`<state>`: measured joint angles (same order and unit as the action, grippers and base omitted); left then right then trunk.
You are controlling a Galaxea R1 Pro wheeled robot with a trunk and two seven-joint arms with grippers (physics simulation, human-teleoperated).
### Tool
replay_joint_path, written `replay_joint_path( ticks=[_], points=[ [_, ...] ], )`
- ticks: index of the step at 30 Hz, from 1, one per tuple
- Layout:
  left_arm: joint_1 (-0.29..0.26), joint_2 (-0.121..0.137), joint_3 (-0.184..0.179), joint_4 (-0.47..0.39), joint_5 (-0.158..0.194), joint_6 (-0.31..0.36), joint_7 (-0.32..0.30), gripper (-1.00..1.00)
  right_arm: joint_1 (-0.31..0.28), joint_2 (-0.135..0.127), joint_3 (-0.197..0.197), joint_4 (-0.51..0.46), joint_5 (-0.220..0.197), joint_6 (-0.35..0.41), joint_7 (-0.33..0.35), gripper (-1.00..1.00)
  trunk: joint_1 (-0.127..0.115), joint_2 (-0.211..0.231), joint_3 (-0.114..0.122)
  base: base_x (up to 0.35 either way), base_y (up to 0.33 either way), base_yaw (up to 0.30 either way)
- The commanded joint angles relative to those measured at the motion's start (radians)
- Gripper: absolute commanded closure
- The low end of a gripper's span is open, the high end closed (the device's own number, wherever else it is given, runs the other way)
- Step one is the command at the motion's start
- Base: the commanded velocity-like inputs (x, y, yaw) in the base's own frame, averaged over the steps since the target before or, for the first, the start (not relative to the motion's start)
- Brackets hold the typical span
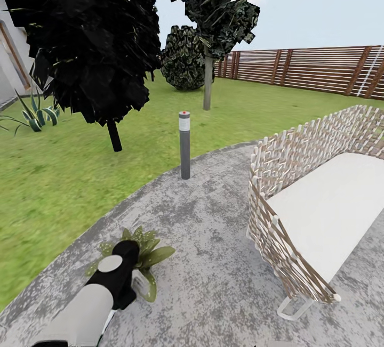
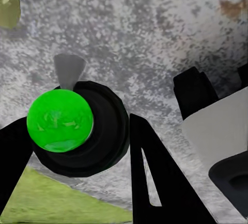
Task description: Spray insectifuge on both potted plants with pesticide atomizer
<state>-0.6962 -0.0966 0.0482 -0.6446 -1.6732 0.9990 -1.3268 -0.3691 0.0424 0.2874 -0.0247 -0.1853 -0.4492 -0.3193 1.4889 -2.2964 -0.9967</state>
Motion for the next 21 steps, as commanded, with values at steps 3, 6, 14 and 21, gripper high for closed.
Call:
replay_joint_path(
  ticks=[3,6,14,21],
  points=[
    [-0.021,-0.002,0.006,-0.002,-0.010,0.010,0.003,1.00,-0.001,0.001,0.009,0.000,-0.010,-0.002,-0.003,-1.00,0.000,0.000,-0.001,0.000,0.000,0.000],
    [-0.064,-0.004,0.010,-0.001,-0.010,0.010,0.004,1.00,-0.001,0.002,0.009,0.000,-0.010,-0.003,-0.003,-1.00,0.000,0.000,-0.001,0.000,0.000,0.000],
    [-0.058,-0.008,0.011,0.000,-0.008,0.010,-0.003,1.00,-0.001,0.000,0.008,0.002,-0.010,-0.003,-0.002,-1.00,0.000,0.000,-0.001,0.133,0.000,0.000],
    [-0.200,-0.015,-0.013,0.013,-0.045,-0.003,-0.193,1.00,-0.001,0.000,0.008,0.002,-0.010,-0.003,-0.002,-1.00,0.000,0.000,-0.001,0.033,0.000,0.000]
  ],
)
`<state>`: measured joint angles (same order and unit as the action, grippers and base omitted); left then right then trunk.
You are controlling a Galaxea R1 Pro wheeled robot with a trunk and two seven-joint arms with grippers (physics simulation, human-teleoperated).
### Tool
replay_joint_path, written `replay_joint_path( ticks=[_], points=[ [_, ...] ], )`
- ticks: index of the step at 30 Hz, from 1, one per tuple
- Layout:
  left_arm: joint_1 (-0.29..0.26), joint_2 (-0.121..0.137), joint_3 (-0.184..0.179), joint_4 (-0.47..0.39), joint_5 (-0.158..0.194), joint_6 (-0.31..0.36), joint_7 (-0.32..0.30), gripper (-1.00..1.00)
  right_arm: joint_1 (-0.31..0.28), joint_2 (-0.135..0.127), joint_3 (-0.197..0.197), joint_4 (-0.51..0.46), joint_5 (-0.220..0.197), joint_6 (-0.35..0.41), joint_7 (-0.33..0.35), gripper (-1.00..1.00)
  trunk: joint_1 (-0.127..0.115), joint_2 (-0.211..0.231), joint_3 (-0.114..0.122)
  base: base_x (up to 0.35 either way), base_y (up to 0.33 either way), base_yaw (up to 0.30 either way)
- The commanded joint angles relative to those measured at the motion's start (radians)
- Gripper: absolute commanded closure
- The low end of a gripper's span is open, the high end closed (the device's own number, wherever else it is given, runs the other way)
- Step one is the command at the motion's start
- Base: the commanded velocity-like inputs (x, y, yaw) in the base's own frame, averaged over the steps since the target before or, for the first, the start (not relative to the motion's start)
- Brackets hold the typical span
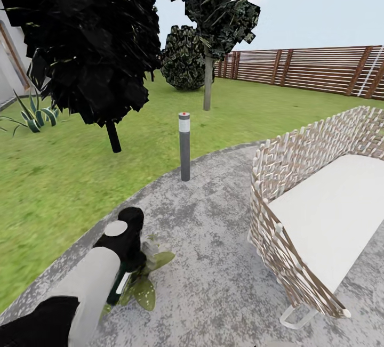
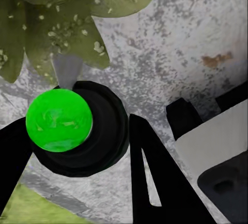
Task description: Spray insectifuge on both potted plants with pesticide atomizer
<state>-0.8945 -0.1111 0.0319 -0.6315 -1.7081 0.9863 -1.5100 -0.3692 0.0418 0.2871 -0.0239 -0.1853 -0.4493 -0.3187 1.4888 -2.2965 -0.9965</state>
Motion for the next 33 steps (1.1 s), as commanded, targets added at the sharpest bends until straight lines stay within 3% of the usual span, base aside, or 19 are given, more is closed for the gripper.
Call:
replay_joint_path(
  ticks=[1,5,8,10,28,33],
  points=[
    [-0.021,-0.003,-0.010,0.002,-0.028,0.009,-0.020,1.00,-0.001,0.001,0.009,0.001,-0.009,-0.003,-0.002,-1.00,0.000,0.000,-0.001,0.000,0.000,0.000],
    [-0.084,-0.015,-0.081,0.034,-0.090,0.006,-0.061,1.00,-0.001,0.000,0.009,0.001,-0.009,-0.003,-0.002,-1.00,0.000,0.000,-0.001,0.000,0.000,0.000],
    [-0.127,-0.017,-0.096,0.078,-0.164,0.005,-0.061,1.00,-0.001,0.001,0.008,0.001,-0.009,-0.003,-0.002,-1.00,0.000,0.000,-0.001,0.000,0.000,0.000],
    [-0.139,-0.018,-0.097,0.084,-0.192,0.003,-0.061,1.00,-0.001,0.001,0.008,0.001,-0.009,-0.003,-0.002,-1.00,0.000,0.000,-0.001,0.000,0.000,0.000],
    [-0.132,-0.028,-0.095,0.151,-0.200,-0.045,-0.061,1.00,-0.001,0.000,0.008,0.001,-0.009,-0.003,-0.002,-1.00,0.000,0.000,-0.001,0.067,-0.008,0.000],
    [-0.130,-0.044,-0.096,0.187,-0.200,-0.045,-0.061,1.00,-0.001,0.000,0.007,0.001,-0.009,-0.003,-0.003,-1.00,0.000,0.000,-0.001,0.001,0.000,0.000]
  ],
)
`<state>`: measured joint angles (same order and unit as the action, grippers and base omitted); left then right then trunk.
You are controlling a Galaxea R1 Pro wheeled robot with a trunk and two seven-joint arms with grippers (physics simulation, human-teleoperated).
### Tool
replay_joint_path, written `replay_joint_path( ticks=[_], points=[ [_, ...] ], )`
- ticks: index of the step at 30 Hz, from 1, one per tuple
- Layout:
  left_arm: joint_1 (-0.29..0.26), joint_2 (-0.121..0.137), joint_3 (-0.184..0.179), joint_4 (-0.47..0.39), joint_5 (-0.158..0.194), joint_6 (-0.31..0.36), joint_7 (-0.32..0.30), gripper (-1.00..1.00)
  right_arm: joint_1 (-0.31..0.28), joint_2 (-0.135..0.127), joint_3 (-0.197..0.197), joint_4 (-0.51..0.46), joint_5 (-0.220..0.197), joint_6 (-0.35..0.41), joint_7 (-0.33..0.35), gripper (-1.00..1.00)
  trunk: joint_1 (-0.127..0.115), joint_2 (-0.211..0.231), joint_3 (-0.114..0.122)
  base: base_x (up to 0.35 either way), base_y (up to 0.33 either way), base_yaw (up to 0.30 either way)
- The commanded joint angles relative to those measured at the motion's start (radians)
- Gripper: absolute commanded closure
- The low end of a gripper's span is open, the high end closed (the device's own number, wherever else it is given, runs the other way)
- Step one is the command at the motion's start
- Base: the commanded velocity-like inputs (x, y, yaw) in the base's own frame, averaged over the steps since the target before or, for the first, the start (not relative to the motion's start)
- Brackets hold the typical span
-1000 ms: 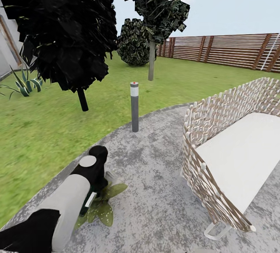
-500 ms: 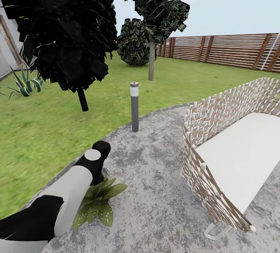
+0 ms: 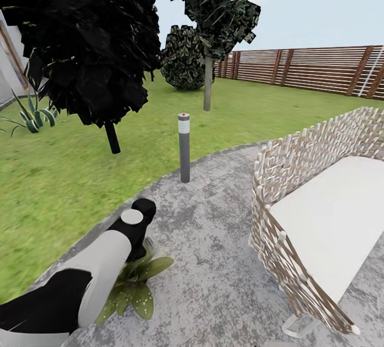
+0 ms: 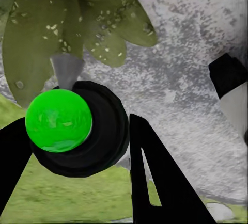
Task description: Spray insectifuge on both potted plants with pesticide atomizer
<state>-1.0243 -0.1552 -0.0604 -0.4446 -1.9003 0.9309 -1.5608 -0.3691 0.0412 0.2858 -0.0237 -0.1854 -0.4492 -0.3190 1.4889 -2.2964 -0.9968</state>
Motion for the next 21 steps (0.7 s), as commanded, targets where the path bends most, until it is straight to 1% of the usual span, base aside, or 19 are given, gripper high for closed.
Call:
replay_joint_path(
  ticks=[1,3,10,12,15,17,19,21],
  points=[
    [-0.001,-0.001,-0.004,0.014,-0.008,0.011,-0.010,1.00,-0.001,0.000,0.009,0.001,-0.009,-0.003,-0.003,-1.00,0.000,0.000,-0.001,0.000,0.000,0.000],
    [-0.006,-0.001,-0.007,0.021,-0.008,0.011,-0.010,1.00,-0.001,0.000,0.009,0.001,-0.009,-0.003,-0.003,-1.00,0.000,0.000,-0.001,0.000,0.000,-0.098],
    [-0.009,0.000,-0.016,0.023,-0.009,0.012,-0.010,1.00,-0.001,0.001,0.009,0.001,-0.009,-0.003,-0.003,-1.00,0.000,0.000,-0.001,0.000,0.000,-0.214],
    [-0.008,0.001,-0.016,0.024,-0.009,0.011,-0.010,1.00,-0.001,0.001,0.009,0.001,-0.009,-0.003,-0.003,-1.00,0.000,0.000,-0.001,0.000,0.000,-0.046],
    [-0.005,0.003,-0.037,0.026,-0.009,0.011,-0.010,1.00,-0.001,0.003,0.010,0.000,-0.009,-0.003,-0.003,-1.00,0.000,0.000,-0.001,0.000,0.000,-0.008],
    [-0.007,0.003,-0.050,0.060,-0.008,0.011,-0.010,1.00,-0.001,0.004,0.010,-0.001,-0.009,-0.002,-0.004,-1.00,0.000,0.000,-0.001,0.000,0.000,-0.001],
    [-0.011,0.003,-0.052,0.097,-0.008,0.011,-0.010,1.00,-0.001,0.003,0.009,-0.001,-0.009,-0.003,-0.003,-1.00,0.000,0.000,-0.001,0.000,0.000,0.000],
    [-0.012,0.001,-0.052,0.106,-0.007,0.012,-0.010,1.00,-0.001,0.003,0.009,-0.001,-0.009,-0.003,-0.003,-1.00,0.000,0.000,-0.001,0.000,0.000,0.000]
  ],
)
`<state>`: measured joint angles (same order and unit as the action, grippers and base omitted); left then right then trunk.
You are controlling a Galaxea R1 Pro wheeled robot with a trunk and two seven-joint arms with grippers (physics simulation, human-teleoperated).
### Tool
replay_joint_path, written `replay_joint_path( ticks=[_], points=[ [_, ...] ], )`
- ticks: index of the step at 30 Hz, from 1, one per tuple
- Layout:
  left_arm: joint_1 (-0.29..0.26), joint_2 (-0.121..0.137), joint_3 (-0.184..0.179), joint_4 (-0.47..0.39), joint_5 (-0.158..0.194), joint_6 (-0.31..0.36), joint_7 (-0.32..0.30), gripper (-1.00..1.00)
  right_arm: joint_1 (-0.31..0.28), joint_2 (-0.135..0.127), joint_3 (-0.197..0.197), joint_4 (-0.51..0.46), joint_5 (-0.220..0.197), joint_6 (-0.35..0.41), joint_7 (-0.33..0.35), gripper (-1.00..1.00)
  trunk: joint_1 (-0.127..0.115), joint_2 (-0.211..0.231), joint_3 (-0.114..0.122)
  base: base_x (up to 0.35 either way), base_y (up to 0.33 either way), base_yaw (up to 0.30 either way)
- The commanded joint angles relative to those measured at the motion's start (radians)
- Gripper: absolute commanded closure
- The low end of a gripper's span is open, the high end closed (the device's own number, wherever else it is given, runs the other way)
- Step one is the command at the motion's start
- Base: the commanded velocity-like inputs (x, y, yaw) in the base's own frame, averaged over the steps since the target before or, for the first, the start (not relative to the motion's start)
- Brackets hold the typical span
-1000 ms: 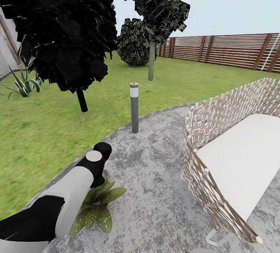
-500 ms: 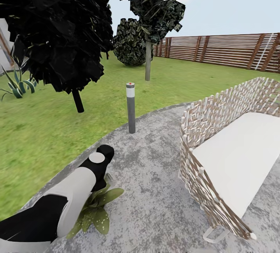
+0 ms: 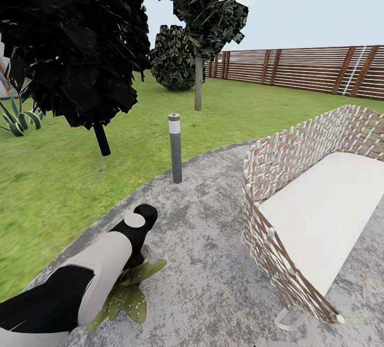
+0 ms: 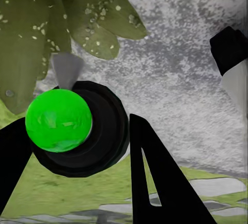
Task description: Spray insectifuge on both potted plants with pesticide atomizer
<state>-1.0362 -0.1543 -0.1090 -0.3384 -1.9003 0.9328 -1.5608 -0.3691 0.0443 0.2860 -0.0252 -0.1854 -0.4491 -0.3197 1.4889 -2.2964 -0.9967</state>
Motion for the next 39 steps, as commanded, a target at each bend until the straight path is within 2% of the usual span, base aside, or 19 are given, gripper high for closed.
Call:
replay_joint_path(
  ticks=[1,8,16,22,28,29,31,39],
  points=[
    [-0.001,-0.001,-0.003,0.001,-0.007,0.010,-0.010,1.00,-0.001,0.000,0.009,0.001,-0.009,-0.003,-0.002,-1.00,0.000,0.000,-0.001,0.059,0.000,0.000],
    [0.002,-0.003,0.001,0.002,-0.006,0.011,-0.010,1.00,-0.001,0.000,0.009,0.002,-0.009,-0.003,-0.002,-1.00,0.000,0.000,-0.001,0.203,0.000,0.000],
    [0.009,-0.004,0.003,0.004,-0.006,0.011,-0.010,1.00,-0.001,0.000,0.009,0.002,-0.009,-0.003,-0.002,-1.00,0.000,0.000,-0.001,0.008,0.000,0.000],
    [0.013,-0.002,0.002,0.038,-0.006,0.011,-0.010,1.00,-0.001,0.000,0.009,0.002,-0.009,-0.003,-0.002,-1.00,0.000,0.000,-0.001,0.000,0.000,0.000],
    [-0.013,-0.002,-0.003,0.023,0.001,0.013,-0.010,1.00,-0.001,0.001,0.009,0.002,-0.009,-0.003,-0.002,-1.00,0.000,0.000,-0.001,0.000,0.000,0.000],
    [-0.043,-0.002,-0.002,0.023,0.003,0.014,-0.010,1.00,-0.001,0.002,0.009,0.002,-0.009,-0.003,-0.002,-1.00,0.000,0.000,-0.001,0.000,0.000,0.000],
    [-0.066,-0.002,0.000,0.022,0.004,0.016,-0.010,1.00,-0.001,0.003,0.009,0.002,-0.009,-0.002,-0.002,-1.00,0.000,0.000,-0.001,0.000,0.000,0.000],
    [-0.055,-0.002,0.003,0.033,0.001,0.018,-0.010,1.00,-0.001,0.003,0.009,0.002,-0.009,-0.003,-0.002,-1.00,0.000,0.000,-0.001,0.000,0.000,0.000]
  ],
)
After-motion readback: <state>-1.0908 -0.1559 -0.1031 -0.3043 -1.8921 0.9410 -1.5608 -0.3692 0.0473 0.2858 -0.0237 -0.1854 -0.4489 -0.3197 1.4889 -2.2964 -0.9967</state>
